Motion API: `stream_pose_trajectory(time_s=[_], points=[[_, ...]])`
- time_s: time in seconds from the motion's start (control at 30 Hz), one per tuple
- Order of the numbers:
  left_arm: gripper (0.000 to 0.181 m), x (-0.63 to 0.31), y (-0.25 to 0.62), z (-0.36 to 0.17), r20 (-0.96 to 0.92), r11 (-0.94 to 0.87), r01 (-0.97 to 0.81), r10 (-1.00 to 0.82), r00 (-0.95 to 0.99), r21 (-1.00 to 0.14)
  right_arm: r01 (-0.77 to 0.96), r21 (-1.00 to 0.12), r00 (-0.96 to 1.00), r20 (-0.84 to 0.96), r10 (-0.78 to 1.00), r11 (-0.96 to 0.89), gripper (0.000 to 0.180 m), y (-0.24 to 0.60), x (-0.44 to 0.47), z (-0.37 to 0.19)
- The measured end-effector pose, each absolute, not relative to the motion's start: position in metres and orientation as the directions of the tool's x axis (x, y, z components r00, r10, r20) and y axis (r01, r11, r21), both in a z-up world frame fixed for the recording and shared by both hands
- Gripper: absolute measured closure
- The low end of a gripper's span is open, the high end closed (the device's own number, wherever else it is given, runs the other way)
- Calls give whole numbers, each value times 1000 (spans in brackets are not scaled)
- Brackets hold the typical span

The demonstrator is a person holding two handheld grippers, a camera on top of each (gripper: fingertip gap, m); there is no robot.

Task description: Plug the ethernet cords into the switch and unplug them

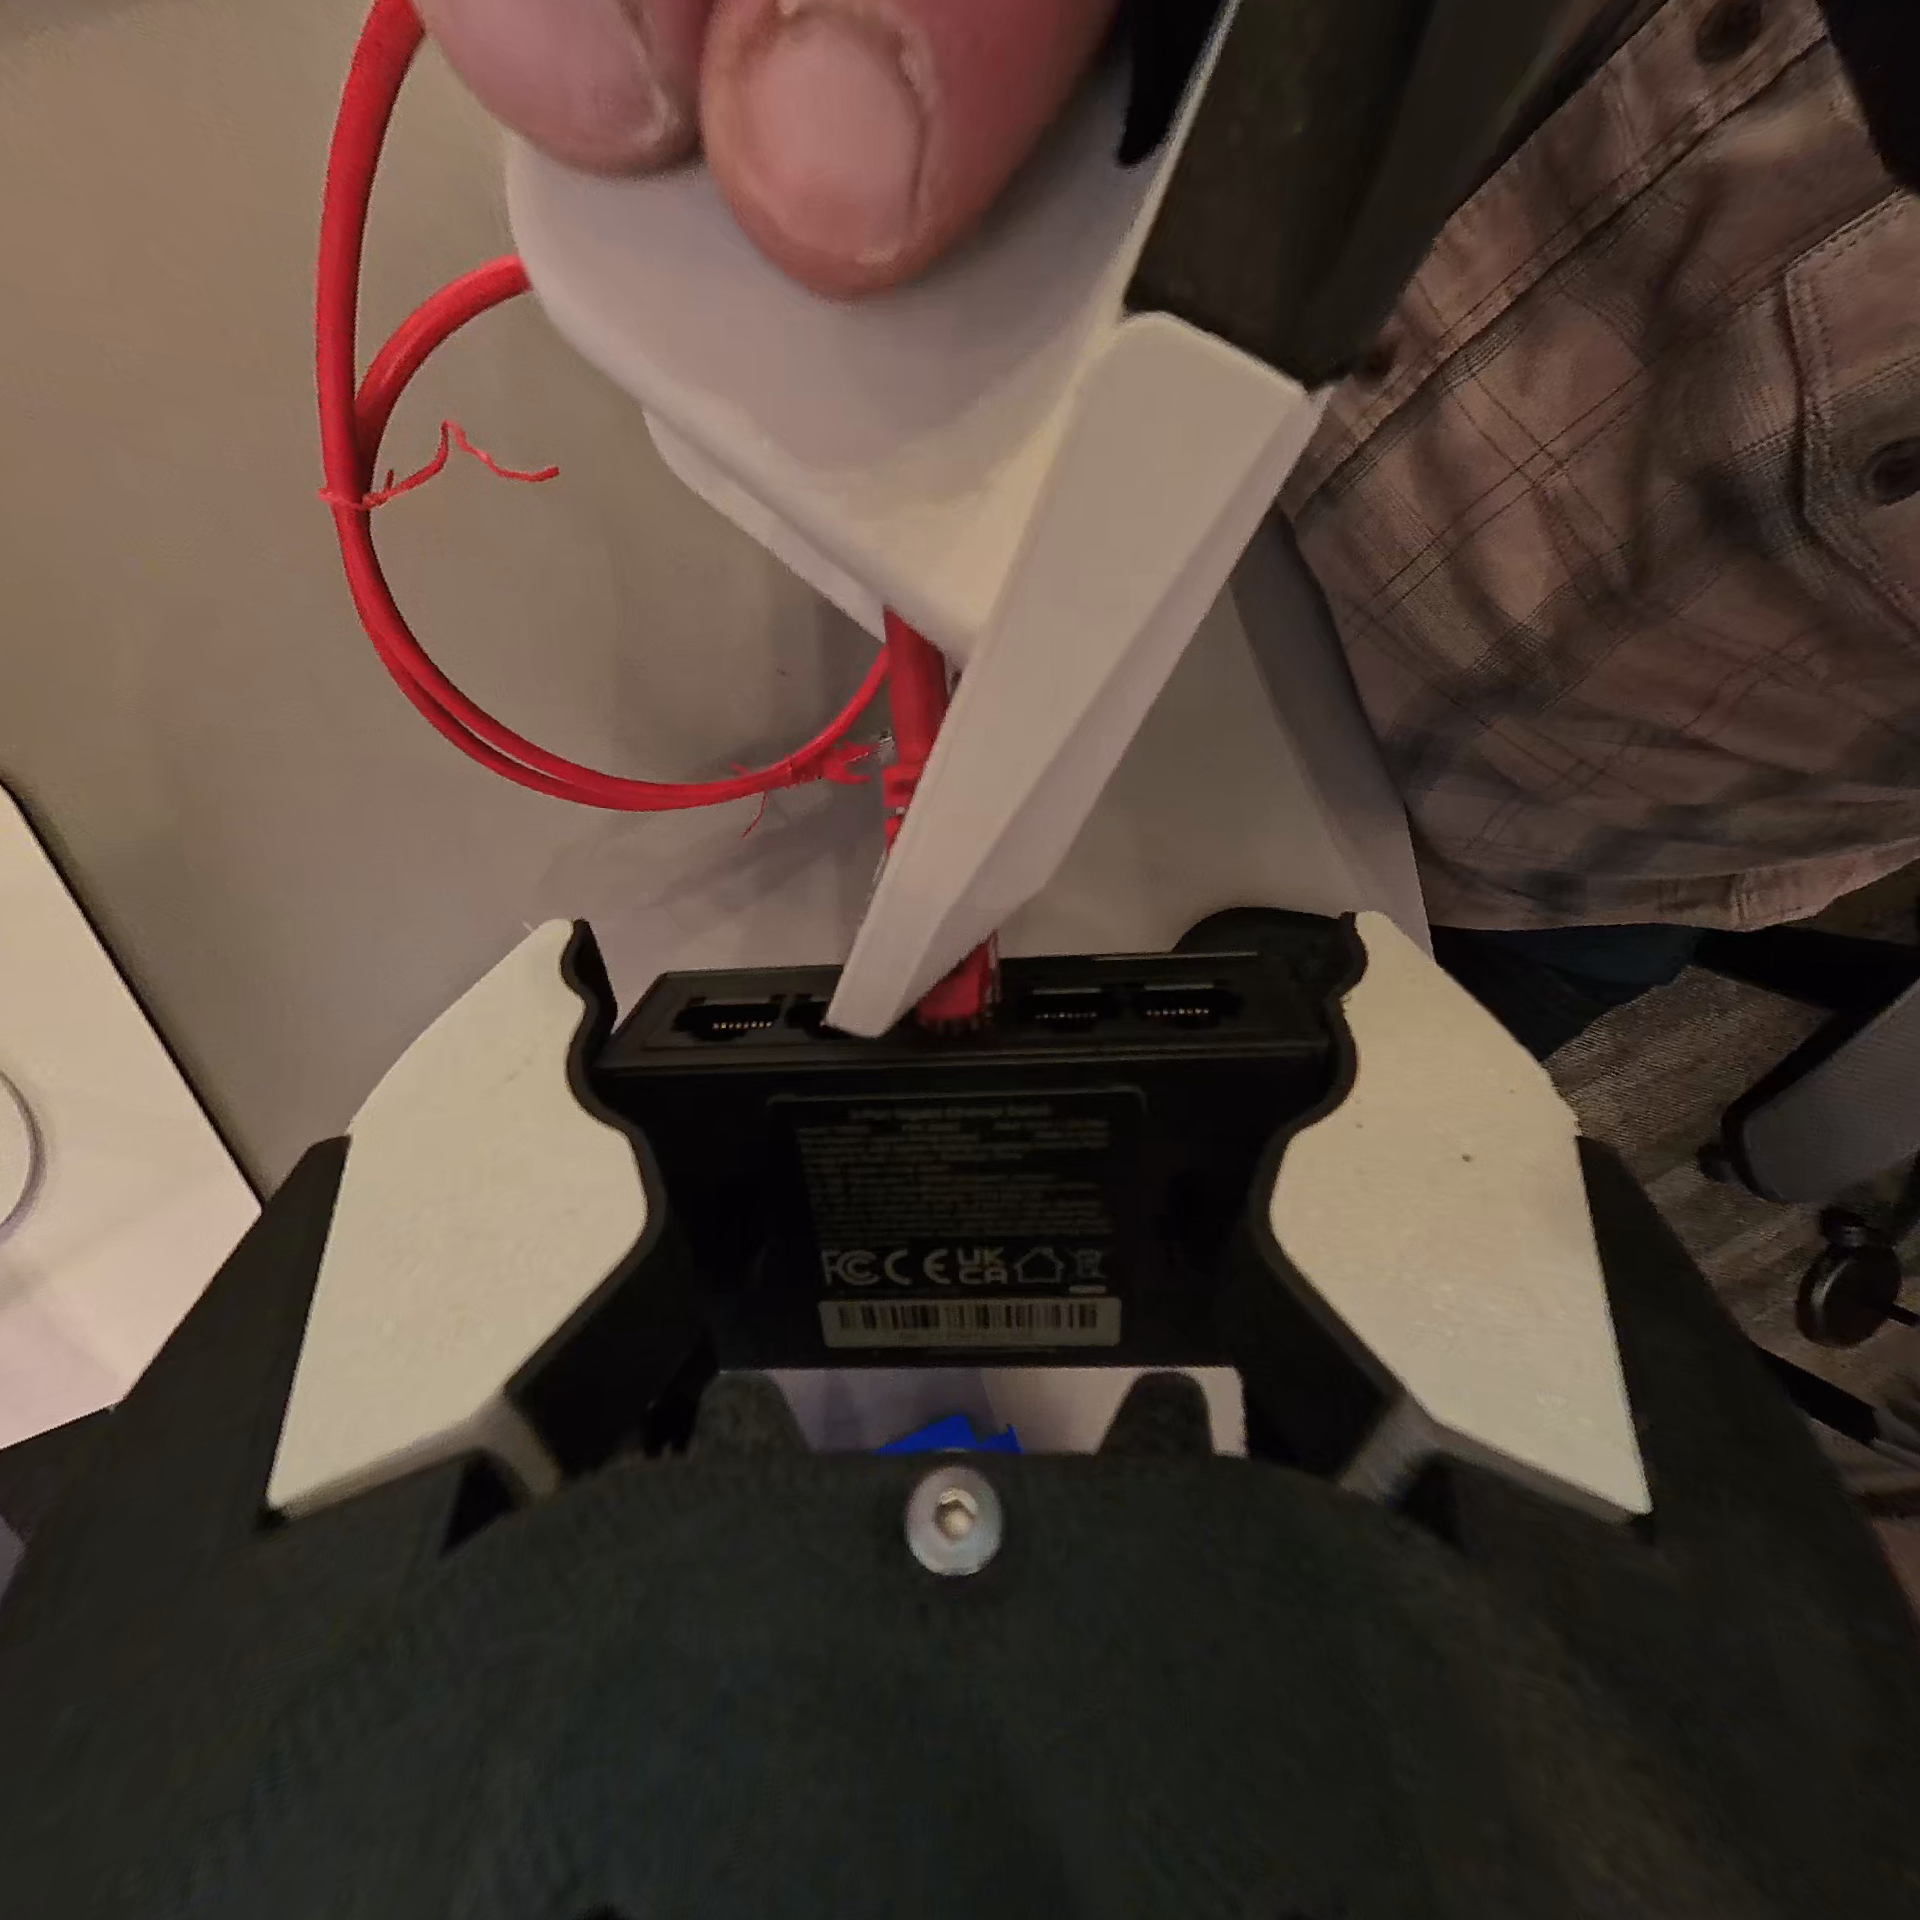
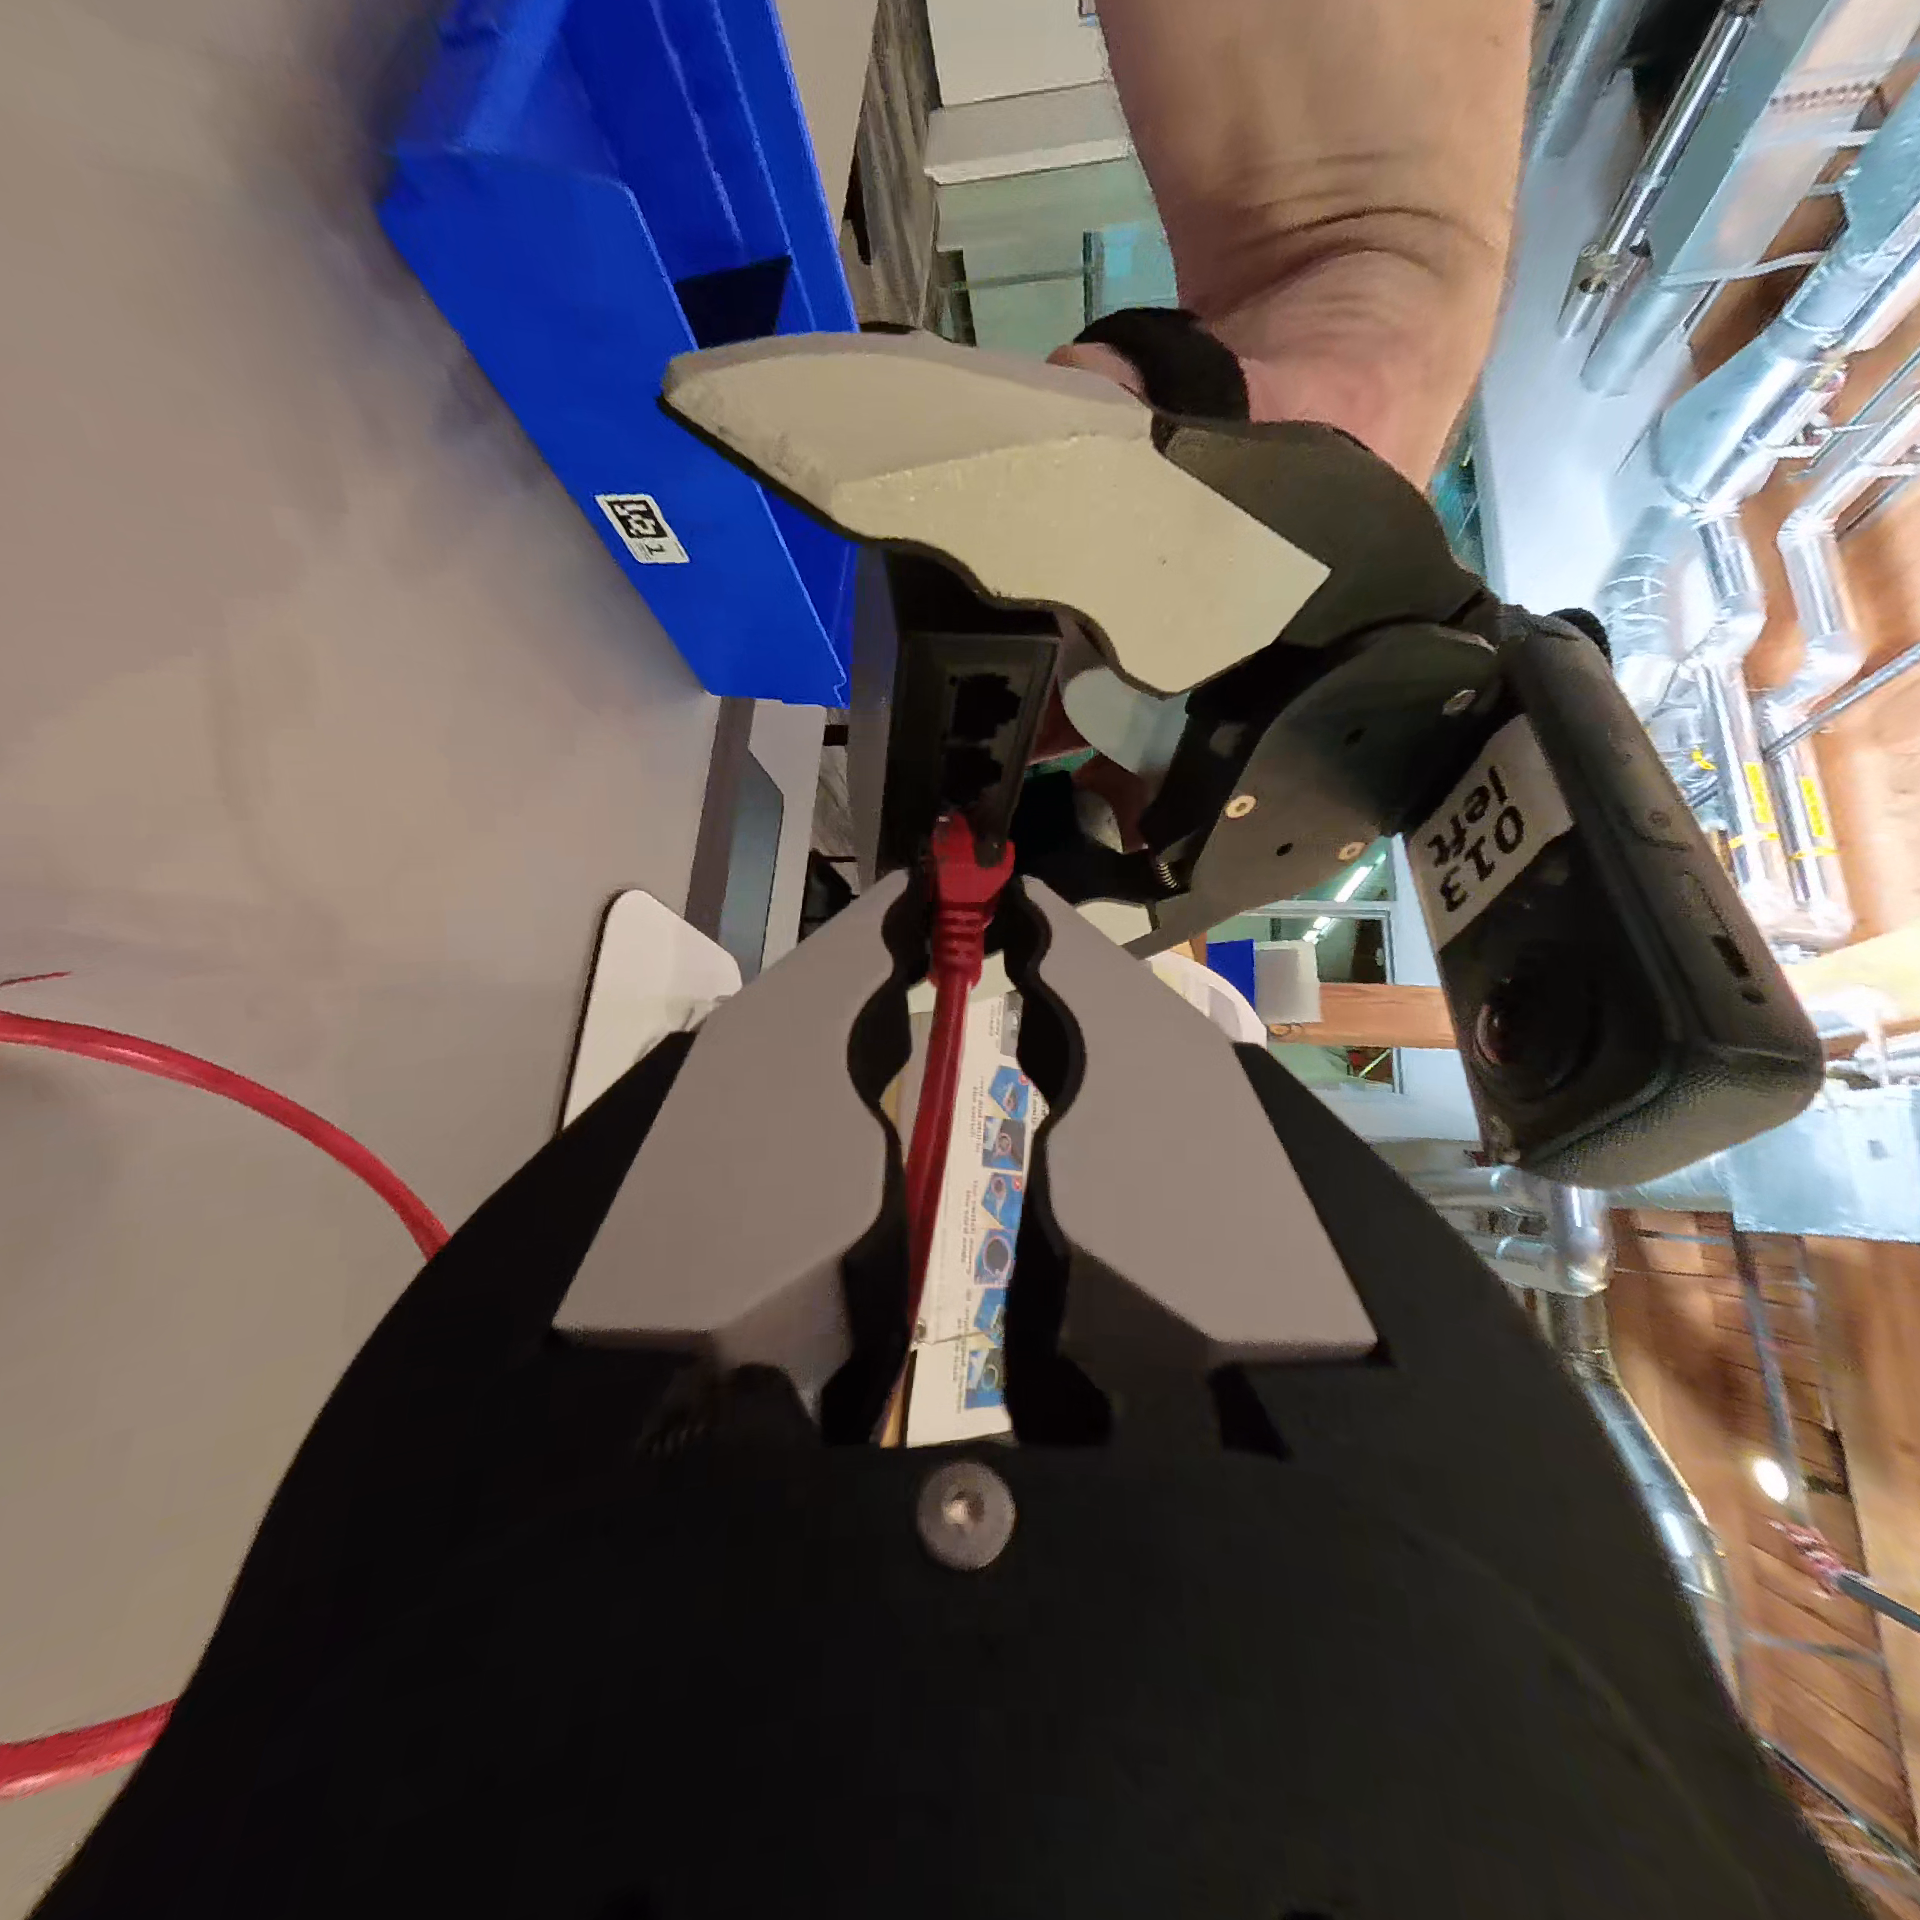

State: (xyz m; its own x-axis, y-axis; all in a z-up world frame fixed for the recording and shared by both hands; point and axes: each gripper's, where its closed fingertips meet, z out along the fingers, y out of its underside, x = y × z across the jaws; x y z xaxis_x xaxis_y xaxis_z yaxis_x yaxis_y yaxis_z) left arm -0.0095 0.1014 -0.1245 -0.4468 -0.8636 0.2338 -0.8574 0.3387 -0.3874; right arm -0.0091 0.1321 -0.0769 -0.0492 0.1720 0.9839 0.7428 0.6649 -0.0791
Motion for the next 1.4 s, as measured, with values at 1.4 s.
stream_pose_trajectory(time_s=[1.4], points=[[46,9,142,-57,321,-323,-21,-930,-178,-946,749,-197,134,980,146,633,169,156,24,-30]])
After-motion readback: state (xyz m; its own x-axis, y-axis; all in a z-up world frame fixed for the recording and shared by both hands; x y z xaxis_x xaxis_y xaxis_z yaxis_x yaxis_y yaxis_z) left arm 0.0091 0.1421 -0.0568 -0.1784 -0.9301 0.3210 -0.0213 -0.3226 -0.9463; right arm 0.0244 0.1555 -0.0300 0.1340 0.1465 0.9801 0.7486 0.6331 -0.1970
